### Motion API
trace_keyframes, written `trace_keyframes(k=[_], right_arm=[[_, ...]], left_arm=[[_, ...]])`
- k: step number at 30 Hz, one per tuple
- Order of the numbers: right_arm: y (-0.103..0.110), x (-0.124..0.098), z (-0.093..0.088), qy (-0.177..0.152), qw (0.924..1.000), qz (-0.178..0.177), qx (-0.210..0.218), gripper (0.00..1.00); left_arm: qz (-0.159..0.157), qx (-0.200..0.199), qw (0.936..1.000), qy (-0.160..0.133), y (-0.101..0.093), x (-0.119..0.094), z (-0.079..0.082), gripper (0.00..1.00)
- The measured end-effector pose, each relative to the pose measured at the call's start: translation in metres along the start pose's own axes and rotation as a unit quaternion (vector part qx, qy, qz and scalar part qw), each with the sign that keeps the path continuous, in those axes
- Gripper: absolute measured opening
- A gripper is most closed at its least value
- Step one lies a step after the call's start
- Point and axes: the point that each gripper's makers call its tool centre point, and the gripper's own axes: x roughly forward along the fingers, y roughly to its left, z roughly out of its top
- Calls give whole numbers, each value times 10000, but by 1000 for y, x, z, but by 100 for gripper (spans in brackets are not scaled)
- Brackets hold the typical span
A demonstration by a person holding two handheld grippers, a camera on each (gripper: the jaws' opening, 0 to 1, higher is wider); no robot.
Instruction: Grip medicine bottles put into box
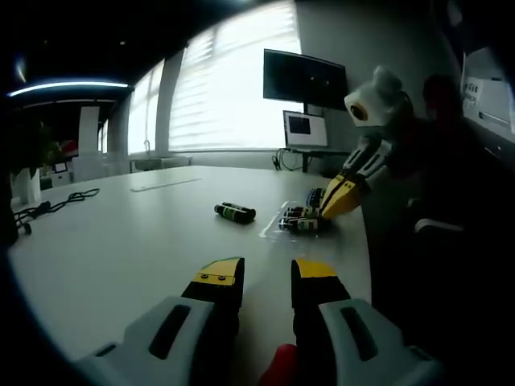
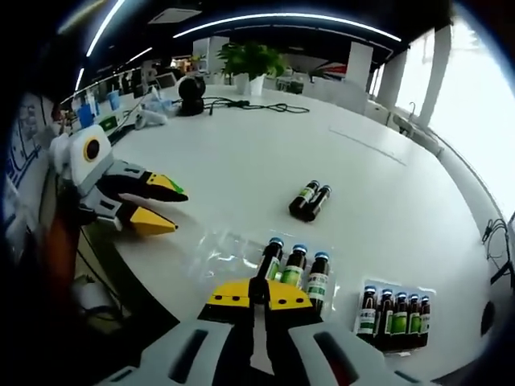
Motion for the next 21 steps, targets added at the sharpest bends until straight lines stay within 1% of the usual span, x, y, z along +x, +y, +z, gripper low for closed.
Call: trace_keyframes(k=[2, 5, 17, 18, 19, 20, 21], right_arm=[[0, -2, 1, 15, 10000, -44, -59, 1], [0, 0, -2, 65, 10000, -2, 31, 0], [-1, 3, -3, -19, 9997, 52, 229, 0], [-1, 4, -4, -6, 9997, 69, 243, 0], [1, 5, -9, 108, 9996, 99, 249, 0], [0, 5, -11, 70, 9998, 80, 161, 0], [-1, 2, -12, 86, 9995, 49, 284, 0]], left_arm=[[-1, -4, 10000, -5, 0, 0, 0, 17], [0, 1, 10000, 0, 0, 0, 0, 17], [14, 2, 10000, -9, 0, 0, 0, 17], [18, 0, 10000, -6, 1, 0, 0, 17], [19, 0, 10000, -6, 1, 0, 0, 17], [15, -3, 10000, -12, 0, 0, 0, 17], [13, -2, 10000, -9, 0, 0, 0, 17]])
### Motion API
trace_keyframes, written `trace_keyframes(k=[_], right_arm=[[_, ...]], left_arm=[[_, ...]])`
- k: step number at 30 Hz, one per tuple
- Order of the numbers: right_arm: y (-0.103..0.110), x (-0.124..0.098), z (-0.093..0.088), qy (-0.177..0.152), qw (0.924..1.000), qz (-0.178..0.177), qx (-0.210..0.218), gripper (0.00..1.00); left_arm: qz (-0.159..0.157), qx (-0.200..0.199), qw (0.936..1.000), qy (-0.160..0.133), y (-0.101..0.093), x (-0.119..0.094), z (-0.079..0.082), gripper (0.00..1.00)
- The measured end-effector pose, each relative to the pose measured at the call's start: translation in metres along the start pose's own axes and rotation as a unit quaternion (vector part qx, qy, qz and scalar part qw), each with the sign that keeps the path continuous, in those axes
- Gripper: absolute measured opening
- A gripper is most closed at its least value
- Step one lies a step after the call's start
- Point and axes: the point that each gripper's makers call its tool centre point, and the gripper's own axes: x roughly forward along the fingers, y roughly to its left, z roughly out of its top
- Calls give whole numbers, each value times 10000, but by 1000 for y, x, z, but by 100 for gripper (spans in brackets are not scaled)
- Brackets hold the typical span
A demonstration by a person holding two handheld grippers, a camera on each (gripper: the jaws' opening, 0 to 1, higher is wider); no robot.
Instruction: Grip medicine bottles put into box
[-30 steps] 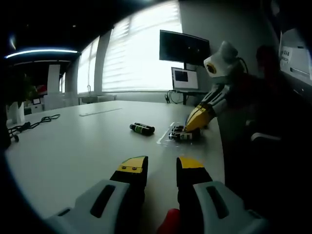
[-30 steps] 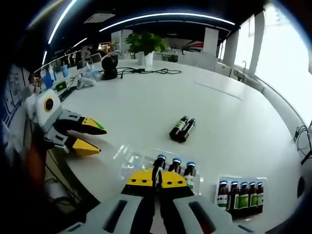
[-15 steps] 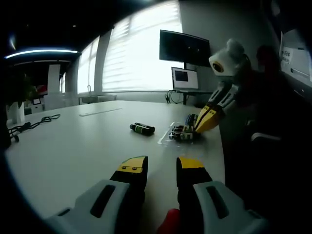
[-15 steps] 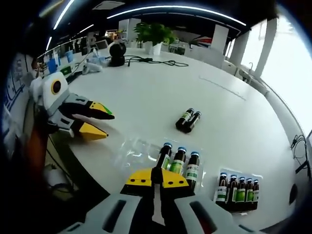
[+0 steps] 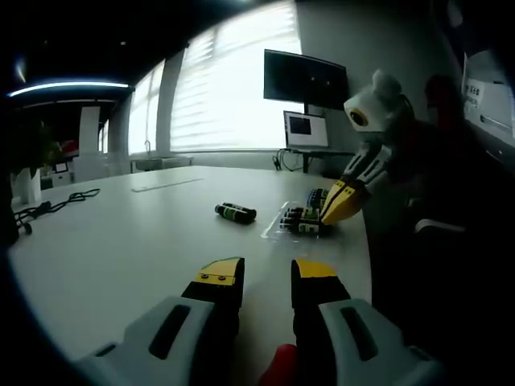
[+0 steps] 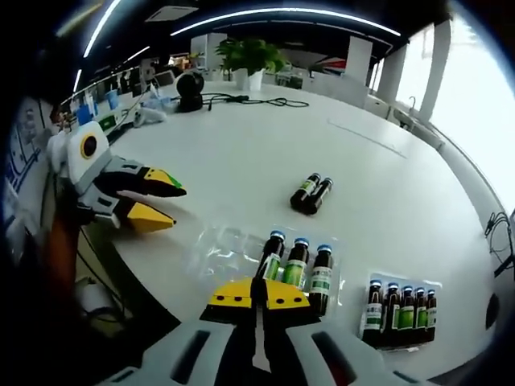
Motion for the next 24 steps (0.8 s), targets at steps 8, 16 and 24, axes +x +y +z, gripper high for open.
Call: trace_keyframes(k=[8, 16, 24], right_arm=[[3, 2, 6, -83, 9999, -10, -109, 0], [-8, -6, 20, -407, 9991, -91, -65, 0], [-27, -5, 34, -661, 9973, -282, -158, 0]], left_arm=[[-3, -4, 10000, -1, 0, 0, 0, 17], [-10, 4, 10000, -4, 0, 0, 1, 17], [-5, 4, 10000, -10, 0, 0, 0, 17]])
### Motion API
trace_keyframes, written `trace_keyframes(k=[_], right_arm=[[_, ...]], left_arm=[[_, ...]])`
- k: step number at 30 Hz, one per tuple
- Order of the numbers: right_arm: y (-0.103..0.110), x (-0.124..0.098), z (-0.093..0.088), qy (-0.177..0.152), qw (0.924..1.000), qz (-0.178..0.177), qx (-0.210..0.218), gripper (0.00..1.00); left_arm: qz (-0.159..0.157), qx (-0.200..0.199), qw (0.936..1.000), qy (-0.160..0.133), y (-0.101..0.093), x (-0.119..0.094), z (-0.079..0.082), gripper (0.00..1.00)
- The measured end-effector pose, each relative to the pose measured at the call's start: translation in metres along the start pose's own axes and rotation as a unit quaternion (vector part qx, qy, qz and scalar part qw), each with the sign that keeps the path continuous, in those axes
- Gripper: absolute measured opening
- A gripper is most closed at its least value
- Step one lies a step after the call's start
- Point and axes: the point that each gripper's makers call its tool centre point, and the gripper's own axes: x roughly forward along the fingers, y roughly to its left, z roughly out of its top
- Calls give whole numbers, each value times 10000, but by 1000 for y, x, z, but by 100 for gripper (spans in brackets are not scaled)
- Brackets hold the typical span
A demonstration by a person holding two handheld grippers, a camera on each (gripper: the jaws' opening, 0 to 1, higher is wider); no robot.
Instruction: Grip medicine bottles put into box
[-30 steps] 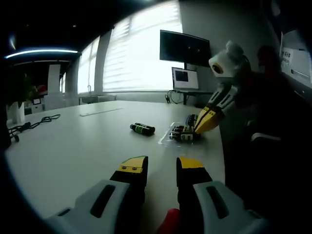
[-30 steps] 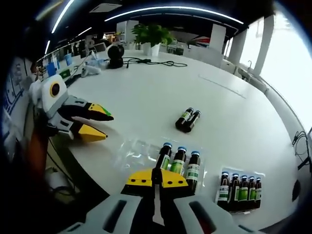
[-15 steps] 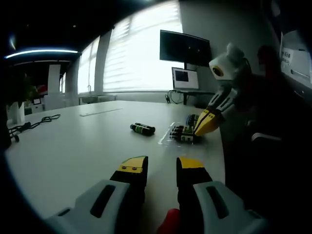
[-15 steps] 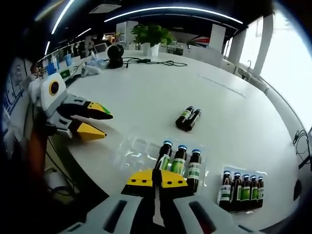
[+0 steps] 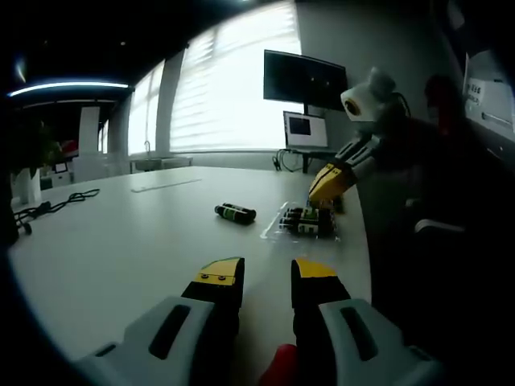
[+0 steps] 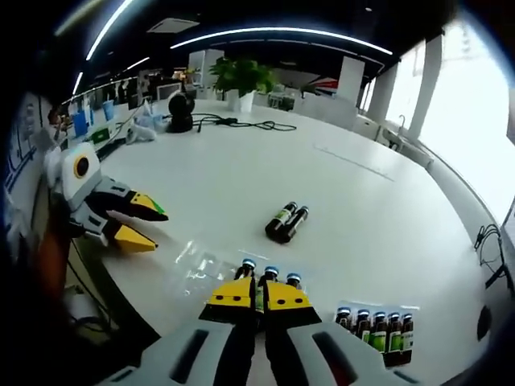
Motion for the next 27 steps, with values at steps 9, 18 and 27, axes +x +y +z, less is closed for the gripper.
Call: trace_keyframes(k=[9, 18, 27], right_arm=[[-21, 17, 18, -233, 9995, -181, -84, 4], [-32, 37, 28, -358, 9989, -271, 105, 6], [-42, 63, 38, -370, 9987, -277, 226, 6]], left_arm=[[3, 2, 10000, 8, 0, 0, -1, 18], [20, -17, 10000, 16, 1, 0, -1, 18], [35, -52, 10000, 15, 2, 0, -1, 18]])
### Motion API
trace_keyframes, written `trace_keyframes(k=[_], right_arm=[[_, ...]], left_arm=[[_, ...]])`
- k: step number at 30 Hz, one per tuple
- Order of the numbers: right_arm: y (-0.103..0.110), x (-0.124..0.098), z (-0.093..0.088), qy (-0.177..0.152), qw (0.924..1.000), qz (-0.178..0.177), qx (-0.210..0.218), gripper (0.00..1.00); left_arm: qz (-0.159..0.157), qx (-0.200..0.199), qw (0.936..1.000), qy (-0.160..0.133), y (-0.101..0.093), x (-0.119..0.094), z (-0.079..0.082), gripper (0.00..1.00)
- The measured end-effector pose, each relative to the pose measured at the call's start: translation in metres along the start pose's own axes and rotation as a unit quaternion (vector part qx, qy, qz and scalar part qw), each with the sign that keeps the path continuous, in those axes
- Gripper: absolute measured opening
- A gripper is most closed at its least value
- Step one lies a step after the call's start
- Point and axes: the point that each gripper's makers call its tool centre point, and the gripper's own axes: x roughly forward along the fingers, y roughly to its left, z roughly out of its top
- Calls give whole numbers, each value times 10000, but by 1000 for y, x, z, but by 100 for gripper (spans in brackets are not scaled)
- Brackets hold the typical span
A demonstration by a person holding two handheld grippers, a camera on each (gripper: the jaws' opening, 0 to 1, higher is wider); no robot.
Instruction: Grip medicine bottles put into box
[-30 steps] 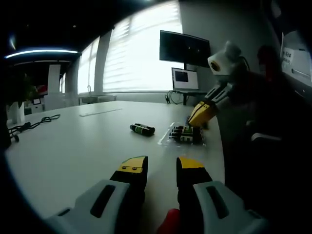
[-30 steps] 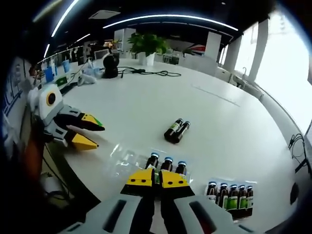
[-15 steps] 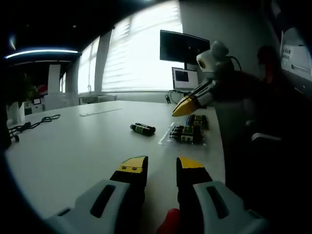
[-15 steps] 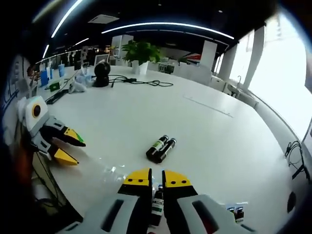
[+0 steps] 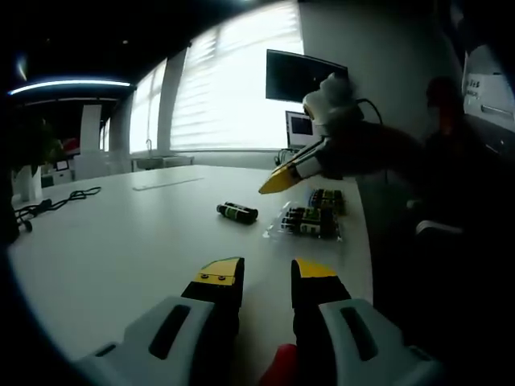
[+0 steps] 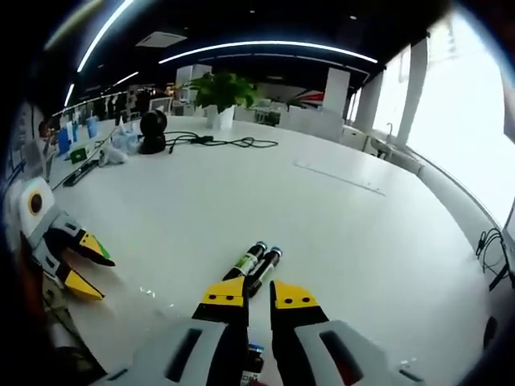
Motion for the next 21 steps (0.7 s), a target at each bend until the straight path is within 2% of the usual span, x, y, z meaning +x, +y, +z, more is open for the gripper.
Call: trace_keyframes(k=[12, 21], right_arm=[[-5, 26, -3, 179, 9998, 67, 36, 7], [-6, 34, -1, 197, 9997, 54, 101, 7]], left_arm=[[24, -5, 10000, 7, 1, 0, 0, 18], [23, -14, 10000, 1, 1, 0, 0, 18]])
